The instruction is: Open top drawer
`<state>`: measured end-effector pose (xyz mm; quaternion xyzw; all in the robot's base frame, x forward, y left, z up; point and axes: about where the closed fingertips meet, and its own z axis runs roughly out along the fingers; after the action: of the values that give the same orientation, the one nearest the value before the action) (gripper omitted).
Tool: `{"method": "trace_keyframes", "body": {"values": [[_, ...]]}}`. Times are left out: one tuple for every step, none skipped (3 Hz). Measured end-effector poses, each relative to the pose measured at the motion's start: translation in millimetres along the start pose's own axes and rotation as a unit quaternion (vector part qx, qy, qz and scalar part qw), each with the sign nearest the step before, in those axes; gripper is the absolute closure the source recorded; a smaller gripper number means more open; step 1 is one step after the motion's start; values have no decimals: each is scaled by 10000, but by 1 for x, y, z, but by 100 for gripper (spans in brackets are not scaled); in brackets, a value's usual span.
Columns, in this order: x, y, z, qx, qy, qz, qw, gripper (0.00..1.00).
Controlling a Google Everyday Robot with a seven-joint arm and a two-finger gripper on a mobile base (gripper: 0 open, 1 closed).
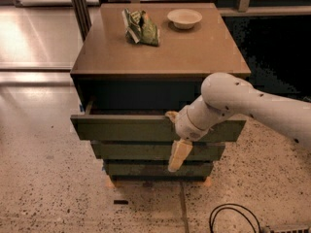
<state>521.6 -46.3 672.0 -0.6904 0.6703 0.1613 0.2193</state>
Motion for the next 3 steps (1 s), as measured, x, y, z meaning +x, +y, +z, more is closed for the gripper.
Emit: {"method": "trace_keyframes", "body": {"values": [[0,0,0,0,1,0,10000,0],[1,-6,3,18,116,5,9999,0],[5,-5,11,-116,134,0,9998,0]]}}
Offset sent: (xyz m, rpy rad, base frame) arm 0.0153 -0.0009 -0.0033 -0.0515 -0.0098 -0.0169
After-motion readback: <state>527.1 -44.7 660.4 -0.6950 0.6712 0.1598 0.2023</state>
